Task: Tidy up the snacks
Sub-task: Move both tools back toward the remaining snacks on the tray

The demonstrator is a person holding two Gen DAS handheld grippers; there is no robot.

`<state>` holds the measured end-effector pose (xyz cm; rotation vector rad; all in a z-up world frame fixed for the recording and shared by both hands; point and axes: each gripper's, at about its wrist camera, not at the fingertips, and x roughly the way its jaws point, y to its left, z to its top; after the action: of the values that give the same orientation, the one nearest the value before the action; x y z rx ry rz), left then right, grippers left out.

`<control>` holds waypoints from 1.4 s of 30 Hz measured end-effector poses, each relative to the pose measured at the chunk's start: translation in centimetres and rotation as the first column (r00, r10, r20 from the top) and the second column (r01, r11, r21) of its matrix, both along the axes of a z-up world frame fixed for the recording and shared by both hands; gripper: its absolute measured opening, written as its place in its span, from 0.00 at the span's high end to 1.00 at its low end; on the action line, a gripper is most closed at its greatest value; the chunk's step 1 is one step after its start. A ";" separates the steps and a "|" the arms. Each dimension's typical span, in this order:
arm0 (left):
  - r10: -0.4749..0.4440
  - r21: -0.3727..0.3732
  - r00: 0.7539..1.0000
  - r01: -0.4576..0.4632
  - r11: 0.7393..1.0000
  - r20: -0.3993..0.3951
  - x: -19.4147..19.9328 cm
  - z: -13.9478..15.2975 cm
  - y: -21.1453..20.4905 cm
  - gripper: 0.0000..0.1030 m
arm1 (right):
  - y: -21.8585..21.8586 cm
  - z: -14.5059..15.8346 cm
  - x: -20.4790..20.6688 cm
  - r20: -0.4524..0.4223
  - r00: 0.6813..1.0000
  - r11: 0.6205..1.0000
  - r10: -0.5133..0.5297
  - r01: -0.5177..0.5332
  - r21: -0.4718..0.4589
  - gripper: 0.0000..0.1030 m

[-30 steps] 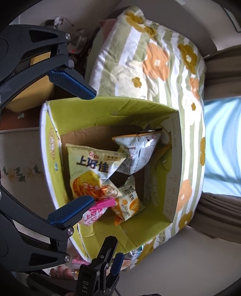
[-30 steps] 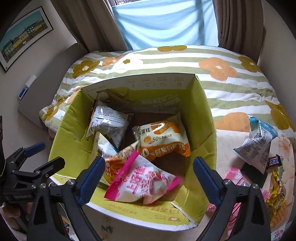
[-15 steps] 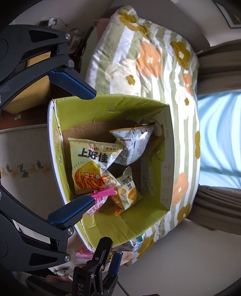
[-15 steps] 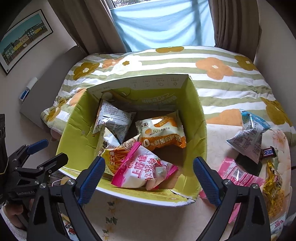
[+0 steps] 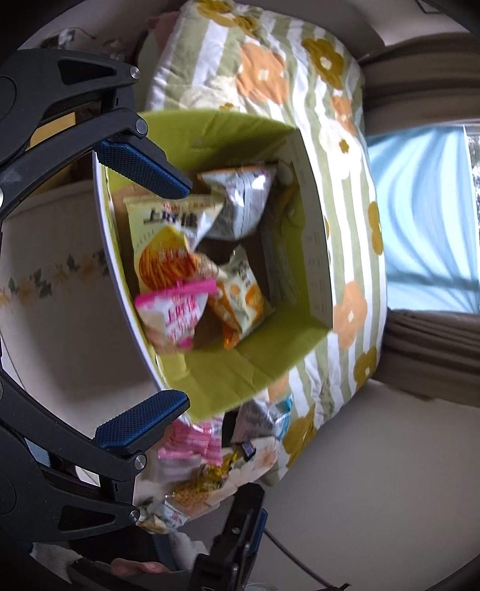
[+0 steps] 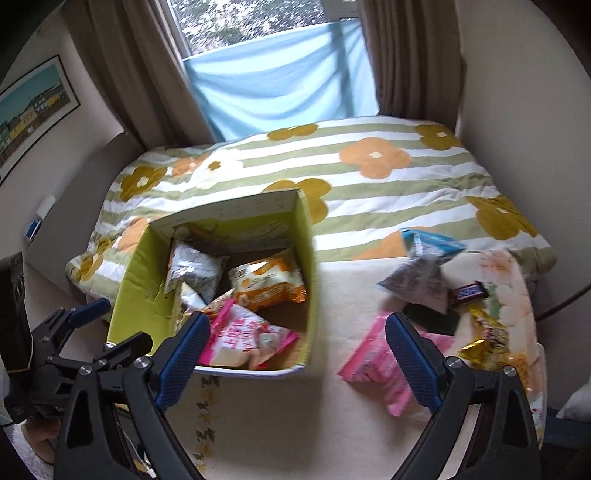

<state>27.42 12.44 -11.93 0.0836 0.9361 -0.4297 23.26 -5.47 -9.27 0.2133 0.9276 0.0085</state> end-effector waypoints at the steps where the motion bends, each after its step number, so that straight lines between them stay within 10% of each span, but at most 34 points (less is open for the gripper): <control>1: -0.009 -0.003 1.000 0.009 1.000 0.000 -0.2 0.1 -0.8 0.01 | -1.0 0.3 -0.5 0.008 1.000 1.000 -0.016 0.016 -0.006 0.08; 26: -0.007 0.137 0.998 0.016 0.990 -0.067 -5.7 -4.6 -25.2 0.01 | -22.1 -4.4 -4.8 -0.099 0.995 1.000 0.002 -0.005 -0.028 0.08; 42: -0.170 0.379 0.954 0.257 0.889 -0.248 -0.7 -14.1 -30.3 0.08 | -24.8 -12.1 -2.4 -0.276 0.955 0.985 -0.109 0.142 0.100 0.08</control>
<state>26.69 -17.85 -25.98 0.5386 1.2219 -0.4466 20.83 -30.30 -21.37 0.3911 1.1856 -0.0853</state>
